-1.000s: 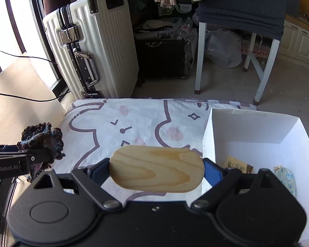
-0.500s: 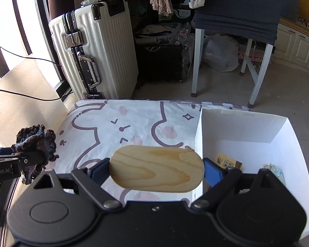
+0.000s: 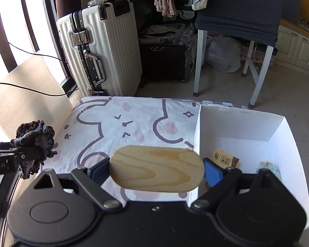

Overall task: Organize objects
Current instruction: 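Carry the wooden block and crocheted flower into the white box and open both tools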

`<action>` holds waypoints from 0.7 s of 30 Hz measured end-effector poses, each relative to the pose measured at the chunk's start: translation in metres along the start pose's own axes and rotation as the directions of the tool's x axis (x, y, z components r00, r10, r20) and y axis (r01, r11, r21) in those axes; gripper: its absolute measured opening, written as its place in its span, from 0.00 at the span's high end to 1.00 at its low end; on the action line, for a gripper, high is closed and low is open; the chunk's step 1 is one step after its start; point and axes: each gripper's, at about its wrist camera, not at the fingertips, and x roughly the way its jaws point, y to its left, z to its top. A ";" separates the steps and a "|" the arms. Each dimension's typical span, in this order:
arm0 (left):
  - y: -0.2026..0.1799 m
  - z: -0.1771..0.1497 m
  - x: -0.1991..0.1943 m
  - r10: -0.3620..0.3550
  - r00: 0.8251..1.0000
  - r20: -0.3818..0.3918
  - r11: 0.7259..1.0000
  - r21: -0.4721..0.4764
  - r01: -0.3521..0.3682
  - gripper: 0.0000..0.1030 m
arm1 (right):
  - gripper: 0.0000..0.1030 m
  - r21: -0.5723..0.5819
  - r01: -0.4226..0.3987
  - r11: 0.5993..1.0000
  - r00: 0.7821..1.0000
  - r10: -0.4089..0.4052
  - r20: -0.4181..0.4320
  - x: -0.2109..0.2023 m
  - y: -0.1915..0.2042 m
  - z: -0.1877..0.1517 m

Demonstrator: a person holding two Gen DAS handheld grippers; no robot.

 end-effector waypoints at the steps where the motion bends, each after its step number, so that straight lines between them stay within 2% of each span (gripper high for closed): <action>1: -0.001 0.000 0.000 0.001 1.000 0.001 1.000 0.006 -0.001 0.51 | 0.09 0.002 0.003 1.000 1.000 -0.003 0.007 -0.003 -0.005 0.000; 5: -0.010 -0.001 0.006 0.000 1.000 -0.003 1.000 0.028 0.000 0.51 | 0.09 0.036 0.022 0.999 1.000 -0.022 0.015 -0.010 -0.032 -0.003; 10: -0.027 0.000 0.017 -0.057 0.998 -0.016 0.998 0.011 0.057 0.51 | 0.09 0.088 0.080 0.993 0.997 -0.081 0.009 -0.012 -0.072 -0.007; 21: -0.109 0.015 0.031 -0.174 0.985 -0.003 0.981 0.085 0.173 0.51 | 0.09 0.160 0.175 0.971 0.985 -0.173 -0.027 -0.009 -0.150 -0.025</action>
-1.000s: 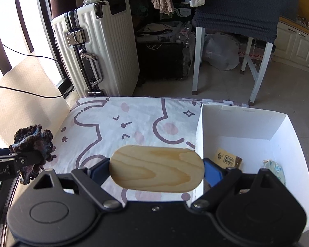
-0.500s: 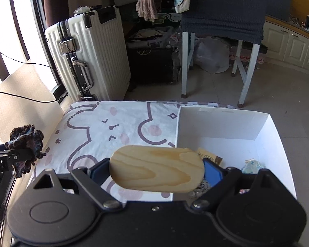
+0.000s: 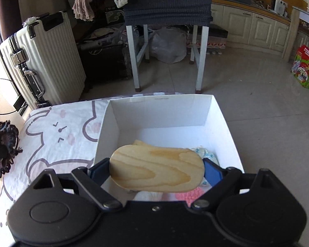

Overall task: Organize objects
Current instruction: 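Carry the wooden block and crocheted flower into the white box and open both tools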

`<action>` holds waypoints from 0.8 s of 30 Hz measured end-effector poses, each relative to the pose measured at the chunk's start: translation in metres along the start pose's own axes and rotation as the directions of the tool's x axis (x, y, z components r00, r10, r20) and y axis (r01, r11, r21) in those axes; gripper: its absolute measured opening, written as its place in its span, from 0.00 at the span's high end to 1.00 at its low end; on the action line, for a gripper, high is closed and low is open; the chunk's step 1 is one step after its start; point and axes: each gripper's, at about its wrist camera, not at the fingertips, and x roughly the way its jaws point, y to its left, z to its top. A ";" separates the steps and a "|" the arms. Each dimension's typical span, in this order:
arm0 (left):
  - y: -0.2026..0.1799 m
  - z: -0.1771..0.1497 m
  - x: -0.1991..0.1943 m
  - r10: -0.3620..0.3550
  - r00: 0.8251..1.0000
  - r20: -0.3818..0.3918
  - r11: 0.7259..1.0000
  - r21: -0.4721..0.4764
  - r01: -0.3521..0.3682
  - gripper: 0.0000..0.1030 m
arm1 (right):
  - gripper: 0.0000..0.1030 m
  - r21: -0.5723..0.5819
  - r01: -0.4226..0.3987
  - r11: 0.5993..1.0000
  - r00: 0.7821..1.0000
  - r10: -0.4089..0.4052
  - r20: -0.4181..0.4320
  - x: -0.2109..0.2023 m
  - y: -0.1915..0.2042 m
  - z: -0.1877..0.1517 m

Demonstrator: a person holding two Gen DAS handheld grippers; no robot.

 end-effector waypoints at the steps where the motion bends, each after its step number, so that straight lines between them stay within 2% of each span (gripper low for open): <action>1: -0.007 0.002 0.003 -0.012 1.000 0.000 1.000 0.007 0.012 0.51 | 0.09 0.003 0.009 1.000 1.000 -0.009 -0.003 0.002 -0.006 -0.001; 13: -0.084 0.000 0.059 -0.123 0.991 -0.053 0.989 0.075 0.126 0.51 | 0.09 0.081 0.064 0.995 0.997 -0.061 -0.037 0.035 -0.069 -0.005; 20: -0.117 -0.014 0.092 -0.158 0.980 -0.121 0.978 0.118 0.172 0.51 | 0.09 0.076 0.078 0.994 0.991 -0.069 -0.115 0.056 -0.084 -0.013; 24: -0.130 -0.023 0.106 -0.161 0.975 -0.155 0.973 0.142 0.183 0.51 | 0.09 0.123 0.080 0.989 0.982 -0.057 -0.180 0.065 -0.089 -0.019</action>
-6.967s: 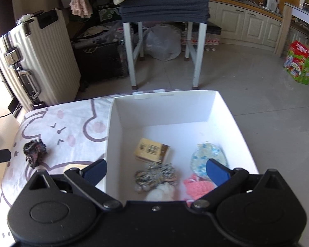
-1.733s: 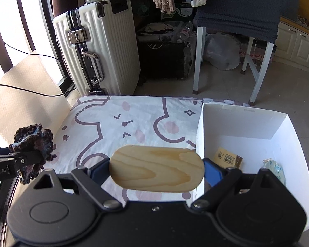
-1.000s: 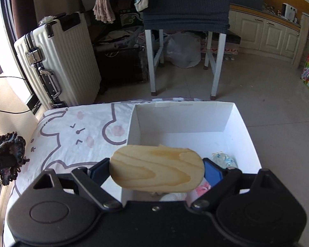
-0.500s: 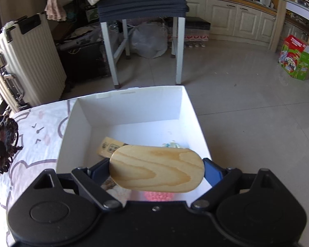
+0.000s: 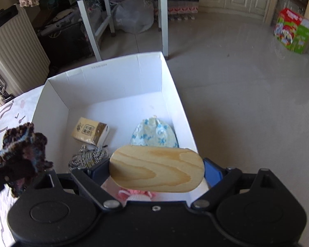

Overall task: Organize objects
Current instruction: 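Carry the wooden block and crocheted flower into the white box and open both tools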

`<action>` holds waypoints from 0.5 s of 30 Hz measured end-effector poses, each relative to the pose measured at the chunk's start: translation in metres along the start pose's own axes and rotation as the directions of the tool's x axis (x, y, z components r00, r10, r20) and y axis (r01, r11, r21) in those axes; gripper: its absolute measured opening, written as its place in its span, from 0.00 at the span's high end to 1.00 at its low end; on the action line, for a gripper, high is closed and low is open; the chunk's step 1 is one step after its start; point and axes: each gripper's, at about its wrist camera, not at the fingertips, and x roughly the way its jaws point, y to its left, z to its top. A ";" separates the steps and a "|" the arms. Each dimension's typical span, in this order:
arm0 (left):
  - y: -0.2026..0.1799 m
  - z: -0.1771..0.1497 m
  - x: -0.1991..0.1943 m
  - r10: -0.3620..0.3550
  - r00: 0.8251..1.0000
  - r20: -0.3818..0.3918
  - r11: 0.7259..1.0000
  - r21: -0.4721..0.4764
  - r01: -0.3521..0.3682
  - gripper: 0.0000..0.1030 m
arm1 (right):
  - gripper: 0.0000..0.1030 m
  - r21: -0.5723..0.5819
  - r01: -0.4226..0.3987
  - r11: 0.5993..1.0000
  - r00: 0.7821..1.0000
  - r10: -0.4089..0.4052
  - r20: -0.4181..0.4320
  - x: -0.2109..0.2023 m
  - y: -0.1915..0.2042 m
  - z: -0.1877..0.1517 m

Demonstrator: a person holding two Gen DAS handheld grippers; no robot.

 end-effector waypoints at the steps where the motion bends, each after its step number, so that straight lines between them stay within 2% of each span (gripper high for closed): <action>1: -0.003 -0.001 0.003 -0.001 1.000 -0.007 1.000 0.004 0.001 0.51 | 0.09 0.020 0.009 1.000 1.000 -0.009 -0.012 0.002 -0.001 0.000; 3: -0.006 -0.003 0.008 -0.002 1.000 -0.019 1.000 0.009 0.002 0.51 | 0.09 0.092 0.044 0.995 0.999 -0.041 -0.032 0.005 -0.005 -0.002; 8: -0.010 -0.007 0.017 0.011 0.999 -0.042 0.999 0.037 -0.010 0.51 | 0.09 0.249 0.066 0.966 0.998 -0.060 -0.033 0.004 -0.008 -0.001; 12: -0.010 -0.002 0.019 0.031 0.999 -0.041 0.998 0.047 -0.029 0.51 | 0.09 0.434 0.013 0.901 0.999 0.008 -0.046 0.003 -0.014 -0.003; 15: -0.010 0.004 0.021 0.039 0.999 -0.030 0.998 0.046 -0.038 0.51 | 0.09 0.522 0.040 0.852 0.998 -0.011 -0.059 0.003 -0.016 -0.008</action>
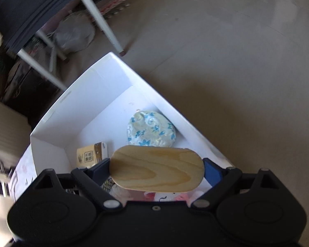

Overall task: Organize objects
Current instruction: 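Carry the wooden block and crocheted flower into the white box and open both tools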

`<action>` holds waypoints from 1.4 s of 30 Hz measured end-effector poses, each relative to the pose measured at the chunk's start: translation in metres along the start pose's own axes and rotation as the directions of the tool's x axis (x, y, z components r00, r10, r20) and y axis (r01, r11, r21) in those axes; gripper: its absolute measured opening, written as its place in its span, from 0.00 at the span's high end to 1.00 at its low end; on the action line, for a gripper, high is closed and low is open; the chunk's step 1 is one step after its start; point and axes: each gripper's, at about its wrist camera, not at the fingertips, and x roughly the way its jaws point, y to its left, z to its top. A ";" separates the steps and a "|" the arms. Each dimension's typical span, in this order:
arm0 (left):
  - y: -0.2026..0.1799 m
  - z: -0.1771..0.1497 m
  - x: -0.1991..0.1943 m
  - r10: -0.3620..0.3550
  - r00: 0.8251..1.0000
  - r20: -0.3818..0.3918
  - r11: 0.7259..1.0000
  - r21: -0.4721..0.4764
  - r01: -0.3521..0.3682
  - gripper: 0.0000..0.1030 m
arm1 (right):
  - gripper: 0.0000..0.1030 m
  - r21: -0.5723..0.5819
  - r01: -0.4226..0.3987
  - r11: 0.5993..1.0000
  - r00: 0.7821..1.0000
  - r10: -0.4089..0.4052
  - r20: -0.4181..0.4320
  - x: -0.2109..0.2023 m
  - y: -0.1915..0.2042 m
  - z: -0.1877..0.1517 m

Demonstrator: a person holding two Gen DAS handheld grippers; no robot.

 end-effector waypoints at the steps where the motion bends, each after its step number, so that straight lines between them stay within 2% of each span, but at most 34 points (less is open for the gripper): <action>1: 0.000 0.002 0.001 -0.001 1.000 0.003 1.000 -0.001 0.001 0.51 | 0.09 0.025 0.016 1.000 1.000 -0.016 0.006 0.000 -0.002 -0.001; 5: -0.006 0.014 0.008 0.011 1.000 0.013 1.000 0.021 -0.012 0.51 | 0.09 0.090 0.066 0.994 0.998 -0.067 0.012 0.004 -0.008 -0.003; 10: -0.015 0.034 0.024 0.021 1.000 0.021 0.999 0.047 -0.022 0.51 | 0.09 0.154 0.068 0.986 0.996 -0.059 -0.064 0.018 -0.017 -0.006; 16: -0.032 0.052 0.046 0.029 0.999 0.023 0.994 0.103 -0.031 0.51 | 0.07 0.138 0.039 0.990 0.998 -0.032 -0.052 0.014 -0.016 -0.001; 20: -0.040 0.062 0.064 0.053 0.999 0.014 0.990 0.128 -0.054 0.51 | 0.08 0.113 0.046 0.993 0.998 -0.042 -0.043 0.014 -0.013 0.006; 24: -0.044 0.069 0.075 0.073 0.997 0.015 0.987 0.141 -0.075 0.50 | 0.09 0.131 0.029 0.991 0.999 -0.023 -0.049 0.014 -0.016 0.010; 33: -0.036 0.069 0.073 0.120 0.993 0.022 0.985 0.118 -0.122 0.31 | 0.08 0.124 0.040 0.991 0.998 -0.034 -0.053 0.017 -0.014 0.008; 42: -0.020 0.070 0.059 0.142 0.989 0.032 0.984 0.108 -0.145 0.31 | 0.08 0.118 0.048 0.992 0.998 -0.042 -0.046 0.016 -0.012 0.006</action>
